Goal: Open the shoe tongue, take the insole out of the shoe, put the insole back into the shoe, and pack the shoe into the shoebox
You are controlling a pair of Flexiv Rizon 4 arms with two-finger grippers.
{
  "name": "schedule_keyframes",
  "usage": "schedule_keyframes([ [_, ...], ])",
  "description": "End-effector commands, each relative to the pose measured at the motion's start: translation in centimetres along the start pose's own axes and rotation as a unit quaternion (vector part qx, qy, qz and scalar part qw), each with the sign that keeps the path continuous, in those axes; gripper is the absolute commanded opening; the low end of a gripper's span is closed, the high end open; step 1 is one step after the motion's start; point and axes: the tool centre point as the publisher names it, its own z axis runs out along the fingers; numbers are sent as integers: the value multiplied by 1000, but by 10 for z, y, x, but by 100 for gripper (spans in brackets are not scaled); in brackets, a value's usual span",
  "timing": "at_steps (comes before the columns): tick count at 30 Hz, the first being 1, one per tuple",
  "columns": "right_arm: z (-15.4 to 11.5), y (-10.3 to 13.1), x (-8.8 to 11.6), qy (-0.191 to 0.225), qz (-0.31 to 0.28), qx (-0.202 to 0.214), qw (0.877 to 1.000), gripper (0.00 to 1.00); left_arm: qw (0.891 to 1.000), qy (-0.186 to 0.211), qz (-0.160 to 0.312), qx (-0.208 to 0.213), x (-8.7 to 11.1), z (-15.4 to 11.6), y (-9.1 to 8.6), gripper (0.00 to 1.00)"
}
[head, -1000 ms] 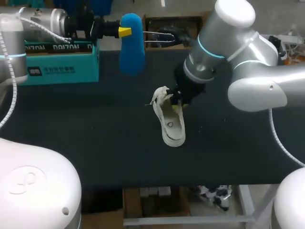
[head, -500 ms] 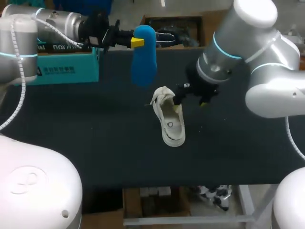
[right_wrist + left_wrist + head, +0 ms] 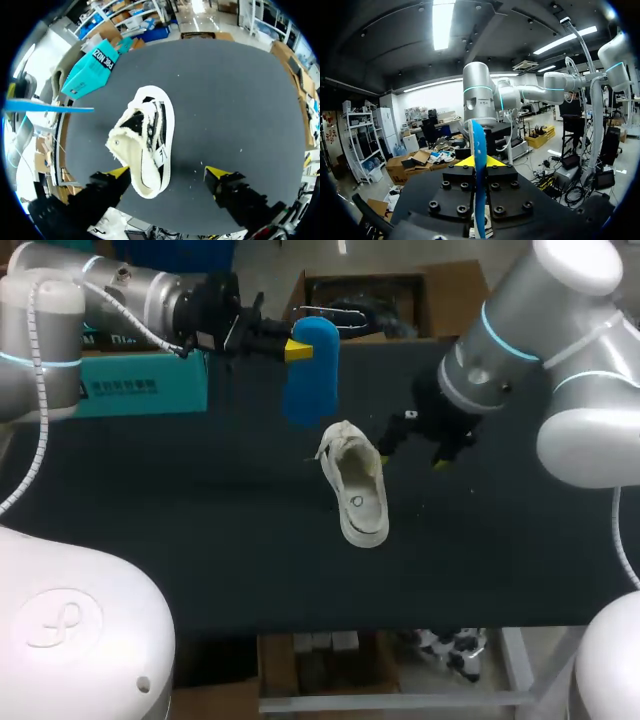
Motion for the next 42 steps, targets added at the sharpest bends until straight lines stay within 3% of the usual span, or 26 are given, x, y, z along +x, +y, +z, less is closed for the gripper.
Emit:
schedule_keyframes([
  [1,-41,-18,-15,13,79,10,997,100,999,-27,23,-4,26,14,-6,0],
  [6,-50,-29,-19,46,115,49,991,100,999,-2,35,-19,41,35,-6,0],
  [32,-50,-29,-19,46,115,49,991,100,999,-2,35,-19,41,35,-6,0],
  [42,-47,-42,-22,60,114,30,991,100,999,-39,14,-22,43,51,0,0],
])
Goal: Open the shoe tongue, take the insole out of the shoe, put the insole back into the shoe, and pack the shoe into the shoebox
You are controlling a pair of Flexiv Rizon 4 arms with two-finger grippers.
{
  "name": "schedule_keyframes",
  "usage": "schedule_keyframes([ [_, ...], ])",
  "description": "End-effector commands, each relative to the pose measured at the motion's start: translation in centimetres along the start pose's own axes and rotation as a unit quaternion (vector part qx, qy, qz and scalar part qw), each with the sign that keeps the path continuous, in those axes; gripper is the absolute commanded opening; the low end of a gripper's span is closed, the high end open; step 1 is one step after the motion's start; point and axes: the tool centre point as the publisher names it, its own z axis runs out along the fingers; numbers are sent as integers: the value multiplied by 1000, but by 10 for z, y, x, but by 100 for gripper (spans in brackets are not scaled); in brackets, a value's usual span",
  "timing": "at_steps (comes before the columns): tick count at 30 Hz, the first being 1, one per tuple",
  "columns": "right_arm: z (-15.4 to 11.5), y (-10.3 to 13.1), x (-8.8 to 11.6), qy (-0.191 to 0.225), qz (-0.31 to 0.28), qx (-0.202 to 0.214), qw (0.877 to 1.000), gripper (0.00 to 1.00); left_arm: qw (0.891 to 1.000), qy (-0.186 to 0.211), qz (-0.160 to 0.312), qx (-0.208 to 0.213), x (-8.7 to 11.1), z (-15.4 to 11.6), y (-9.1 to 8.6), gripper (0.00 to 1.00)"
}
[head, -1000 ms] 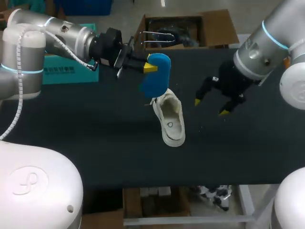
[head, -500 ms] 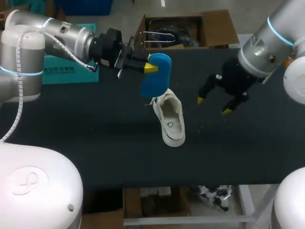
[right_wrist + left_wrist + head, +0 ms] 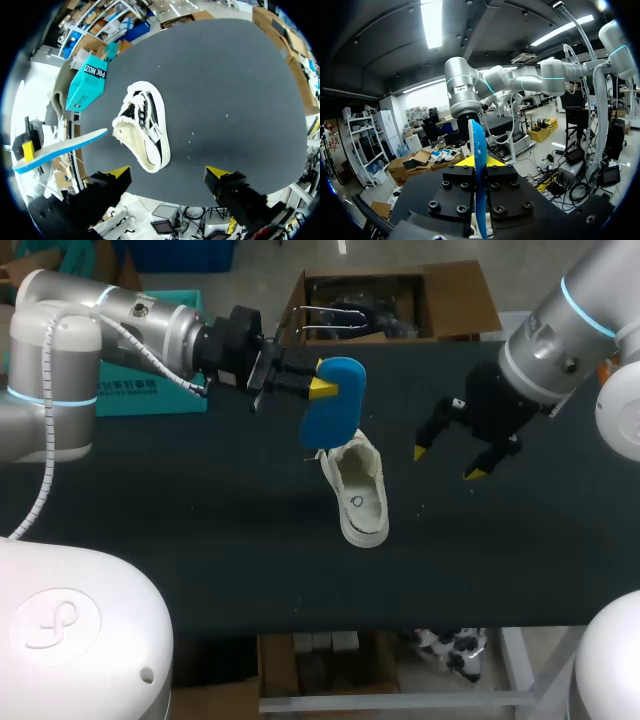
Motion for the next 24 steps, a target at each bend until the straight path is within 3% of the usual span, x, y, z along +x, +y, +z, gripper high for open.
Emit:
schedule_keyframes([
  [1,6,-6,-8,13,5,-15,1000,100,1000,-22,-9,0,2,5,-1,0],
  [6,7,-4,-10,17,2,-21,1000,100,998,-39,-47,13,-6,6,-1,0],
  [15,7,-4,-10,17,2,-21,1000,100,998,-39,-47,13,-6,6,-1,0],
  [16,7,-4,-10,17,2,-21,1000,100,997,-55,-61,6,-6,10,1,0],
  [24,7,-4,-10,17,2,-21,1000,100,990,-65,-118,46,16,29,-5,0],
])
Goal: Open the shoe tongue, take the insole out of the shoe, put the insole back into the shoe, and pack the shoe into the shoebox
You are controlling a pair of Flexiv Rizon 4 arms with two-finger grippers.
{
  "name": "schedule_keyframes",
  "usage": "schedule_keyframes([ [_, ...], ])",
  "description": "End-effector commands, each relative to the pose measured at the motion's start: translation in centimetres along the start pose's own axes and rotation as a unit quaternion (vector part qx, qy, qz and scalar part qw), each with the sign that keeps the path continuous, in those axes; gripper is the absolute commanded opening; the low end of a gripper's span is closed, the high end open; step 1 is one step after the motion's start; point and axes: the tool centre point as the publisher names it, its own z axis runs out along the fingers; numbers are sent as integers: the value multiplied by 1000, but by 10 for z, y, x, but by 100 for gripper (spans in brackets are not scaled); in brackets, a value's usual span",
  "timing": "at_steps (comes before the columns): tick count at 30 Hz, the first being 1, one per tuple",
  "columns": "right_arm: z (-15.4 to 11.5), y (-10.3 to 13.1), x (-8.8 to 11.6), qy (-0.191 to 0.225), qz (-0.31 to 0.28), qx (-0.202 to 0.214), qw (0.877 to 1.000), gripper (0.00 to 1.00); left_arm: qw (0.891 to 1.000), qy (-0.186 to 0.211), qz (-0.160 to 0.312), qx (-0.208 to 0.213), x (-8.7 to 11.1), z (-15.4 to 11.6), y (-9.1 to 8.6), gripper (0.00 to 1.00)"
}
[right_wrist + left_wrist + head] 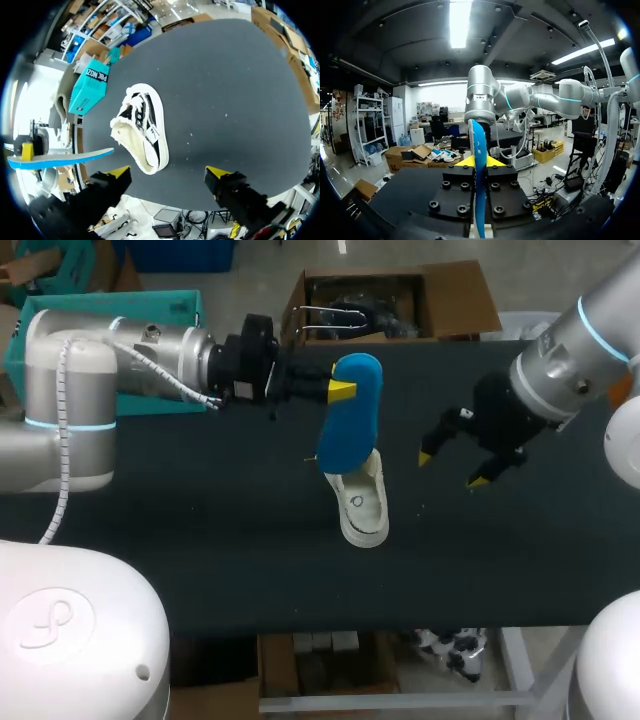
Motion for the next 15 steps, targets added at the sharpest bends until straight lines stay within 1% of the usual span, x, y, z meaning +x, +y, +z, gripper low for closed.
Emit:
schedule_keyframes([
  [1,1,0,0,-1,0,-1,1000,100,999,-23,-21,16,13,5,3,0],
  [4,1,0,0,-1,0,-1,1000,100,996,-40,-72,45,17,0,3,0],
  [5,1,0,0,-1,0,-1,1000,100,994,-42,-85,59,17,-2,4,0],
  [7,1,0,0,-1,0,-1,1000,100,990,-49,-109,73,17,-7,7,0],
  [10,1,0,0,-1,0,-1,1000,100,987,-51,-128,82,18,-11,10,0],
  [15,1,0,0,-1,0,-1,1000,100,987,-51,-130,85,20,-11,10,0],
])
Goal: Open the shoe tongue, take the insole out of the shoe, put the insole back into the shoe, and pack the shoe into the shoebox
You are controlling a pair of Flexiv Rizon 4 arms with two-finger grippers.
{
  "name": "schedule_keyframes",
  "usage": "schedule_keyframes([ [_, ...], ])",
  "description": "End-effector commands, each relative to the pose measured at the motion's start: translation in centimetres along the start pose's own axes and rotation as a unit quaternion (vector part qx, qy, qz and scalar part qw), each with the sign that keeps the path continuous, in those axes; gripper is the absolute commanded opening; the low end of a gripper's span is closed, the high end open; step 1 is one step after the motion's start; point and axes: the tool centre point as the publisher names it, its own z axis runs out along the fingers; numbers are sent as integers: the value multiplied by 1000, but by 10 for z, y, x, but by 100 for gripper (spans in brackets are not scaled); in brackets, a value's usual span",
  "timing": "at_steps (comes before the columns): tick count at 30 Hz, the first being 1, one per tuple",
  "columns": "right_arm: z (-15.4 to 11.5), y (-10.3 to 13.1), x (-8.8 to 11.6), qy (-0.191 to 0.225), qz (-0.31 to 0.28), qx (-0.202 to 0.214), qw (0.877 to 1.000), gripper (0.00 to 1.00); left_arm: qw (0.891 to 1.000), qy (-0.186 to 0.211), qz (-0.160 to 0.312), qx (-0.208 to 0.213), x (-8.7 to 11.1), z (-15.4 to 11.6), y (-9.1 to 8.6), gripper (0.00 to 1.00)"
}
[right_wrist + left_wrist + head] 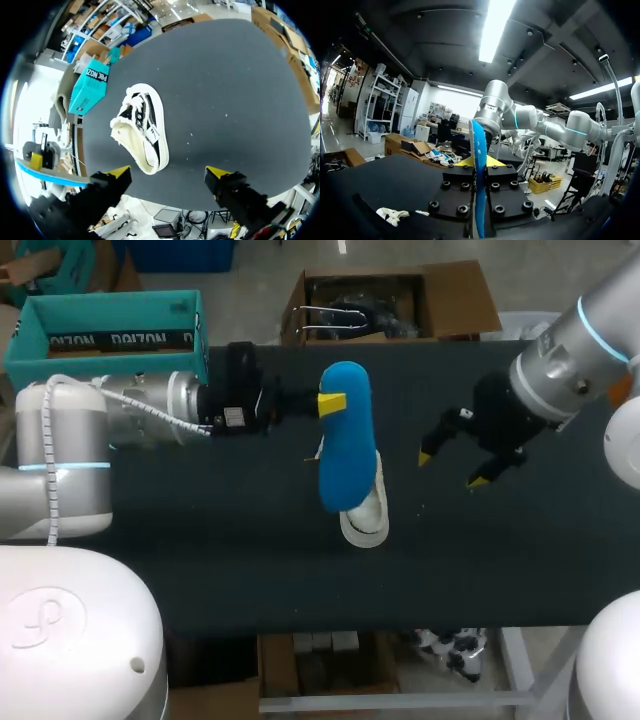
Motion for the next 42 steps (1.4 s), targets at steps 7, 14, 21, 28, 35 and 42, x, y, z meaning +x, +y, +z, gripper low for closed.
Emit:
schedule_keyframes([
  [7,-3,-2,-1,10,30,3,1000,100,1000,-8,-14,18,4,-2,-2,0],
  [14,-10,-4,2,28,104,34,994,100,998,-28,-41,24,0,-7,-4,0],
  [21,-14,-1,6,54,223,109,967,100,997,-45,-49,32,-2,-8,-6,0],
  [28,-14,-1,6,54,223,109,967,100,997,-45,-49,32,-2,-8,-6,0],
  [35,-9,5,18,62,265,138,952,100,997,-45,-49,32,-2,-8,-6,0],
  [42,-14,-7,35,107,413,171,888,100,997,-45,-49,32,-2,-8,-6,0],
])
